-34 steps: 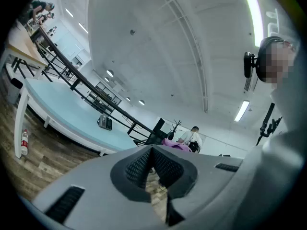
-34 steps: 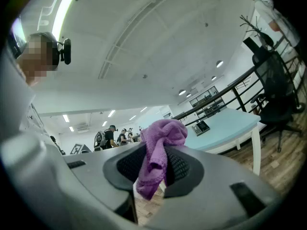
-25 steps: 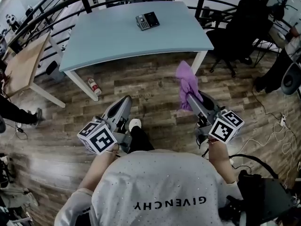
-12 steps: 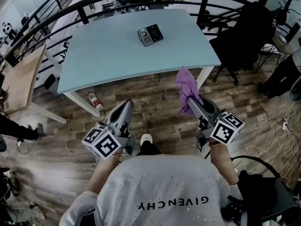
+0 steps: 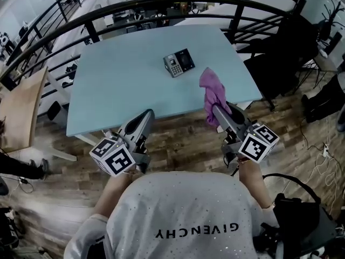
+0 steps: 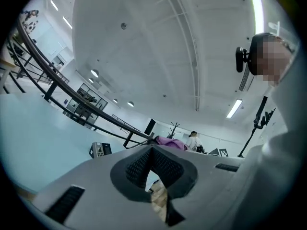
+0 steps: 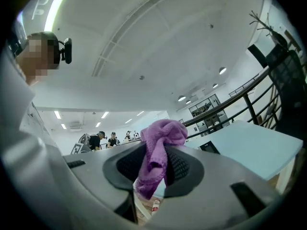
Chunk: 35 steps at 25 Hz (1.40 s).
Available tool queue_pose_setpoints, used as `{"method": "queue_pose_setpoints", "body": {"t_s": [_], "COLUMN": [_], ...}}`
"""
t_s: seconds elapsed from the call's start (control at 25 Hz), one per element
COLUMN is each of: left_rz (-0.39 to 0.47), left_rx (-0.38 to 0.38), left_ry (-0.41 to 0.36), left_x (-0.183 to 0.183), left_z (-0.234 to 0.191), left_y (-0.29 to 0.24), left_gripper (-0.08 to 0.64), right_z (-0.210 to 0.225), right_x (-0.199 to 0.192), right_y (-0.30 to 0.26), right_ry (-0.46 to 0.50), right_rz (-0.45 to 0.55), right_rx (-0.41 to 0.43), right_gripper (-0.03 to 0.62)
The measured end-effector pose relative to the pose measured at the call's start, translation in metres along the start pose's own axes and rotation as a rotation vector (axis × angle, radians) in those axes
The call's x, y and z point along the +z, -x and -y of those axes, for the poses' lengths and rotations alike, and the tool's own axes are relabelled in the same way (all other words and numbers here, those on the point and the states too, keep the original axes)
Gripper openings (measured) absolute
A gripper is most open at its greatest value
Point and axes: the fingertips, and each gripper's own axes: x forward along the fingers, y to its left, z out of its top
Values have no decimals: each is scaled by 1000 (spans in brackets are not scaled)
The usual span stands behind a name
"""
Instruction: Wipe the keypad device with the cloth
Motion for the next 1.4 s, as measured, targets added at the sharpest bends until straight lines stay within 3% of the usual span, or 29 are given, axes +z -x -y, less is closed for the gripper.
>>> {"method": "queue_pose_setpoints", "body": {"t_s": [0.28,0.52,0.64,0.8,1.08,1.4], "left_rz": [-52,-89,-74,-53,-40,30], "left_rx": [10,36,4,-2,72,122], "left_ry": [-25,-9,42,27,-16,16], "left_x": [20,2,2,2,22,27], "left_z": [-67,-79,-82,-78,-123,-153], "left_y": [-28,-43,-53,-60,-105,-150], "left_gripper": [0,0,0,0,0,0], "right_z": [17,28,36,42,85,138], "right_x": [-14,-24,-30,-35,-9,-2], "right_y": [-77,-80,-92,-102,-163,-219], "right_ry": [-2,-6,-24,-6,46,83], "right_rz": [-50,-83,-97,-123,-144,-199], "right_rx": [-15,-38,-35,2,56,100], "right_gripper": [104,104,104,104,104,106]}}
